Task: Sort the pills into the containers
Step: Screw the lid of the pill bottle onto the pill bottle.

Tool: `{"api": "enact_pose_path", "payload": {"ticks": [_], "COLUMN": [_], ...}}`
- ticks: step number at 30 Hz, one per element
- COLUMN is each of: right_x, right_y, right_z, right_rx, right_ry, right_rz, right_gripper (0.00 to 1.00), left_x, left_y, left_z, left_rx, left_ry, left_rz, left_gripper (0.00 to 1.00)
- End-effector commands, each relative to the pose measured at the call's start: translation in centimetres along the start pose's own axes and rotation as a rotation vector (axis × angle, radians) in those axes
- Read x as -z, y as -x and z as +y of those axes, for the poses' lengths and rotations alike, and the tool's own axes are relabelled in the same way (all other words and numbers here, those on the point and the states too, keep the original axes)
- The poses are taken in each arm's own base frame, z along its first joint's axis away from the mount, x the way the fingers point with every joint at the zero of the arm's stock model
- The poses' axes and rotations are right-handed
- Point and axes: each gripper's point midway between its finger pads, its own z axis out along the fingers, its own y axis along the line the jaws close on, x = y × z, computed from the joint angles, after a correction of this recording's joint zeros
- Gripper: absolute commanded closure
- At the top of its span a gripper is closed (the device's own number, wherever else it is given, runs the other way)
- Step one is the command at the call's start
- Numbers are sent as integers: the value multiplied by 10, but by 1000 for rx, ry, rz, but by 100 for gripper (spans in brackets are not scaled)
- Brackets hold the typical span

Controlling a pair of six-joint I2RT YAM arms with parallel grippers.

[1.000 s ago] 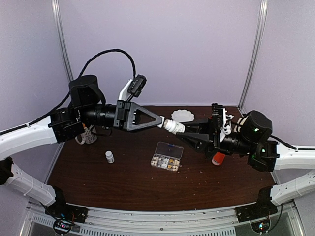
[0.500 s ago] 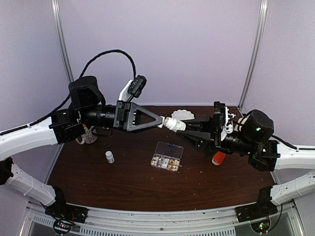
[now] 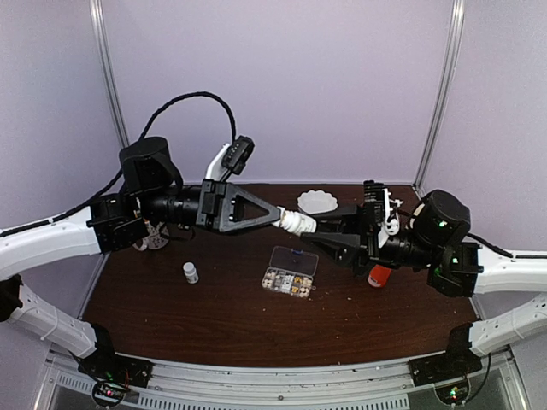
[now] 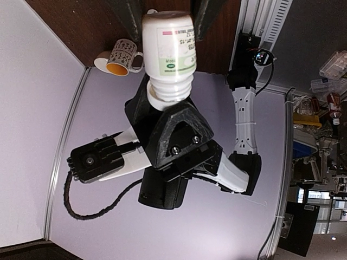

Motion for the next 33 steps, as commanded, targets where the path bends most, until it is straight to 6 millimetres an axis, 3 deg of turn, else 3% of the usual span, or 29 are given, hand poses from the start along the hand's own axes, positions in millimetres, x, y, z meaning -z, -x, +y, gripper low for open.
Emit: {"api": "enact_pose_path", "payload": {"ticks": [1,6,13,16,22,33], "right_x": [-7,-11,-14,-14,-13,-18], "right_y": [3,-7,-28,-33,-38,-33], "right_z": [2,-15,-15,-18,-25,-22], "right_rx": [24,50,249,326,429,692], "right_ry": [10,-105,-146,-172,-209,-321], "right_rz": [14,100,260,315,379,429], "right_gripper": [100,100,100,100,100,100], "left_x": [3,4,5,6,5,-2], "left_y": [7,4,0,1,3,3], "left_z": [-19,-13,10,9,-3,13], "left_rx": [-38,-40,-5,3,23,119], "left_ry": [-70,-30,101,102,34,70], "left_rz": [-38,-30,-5,-12,-27,-22], "left_gripper": [85,85,85,85,85,85]}}
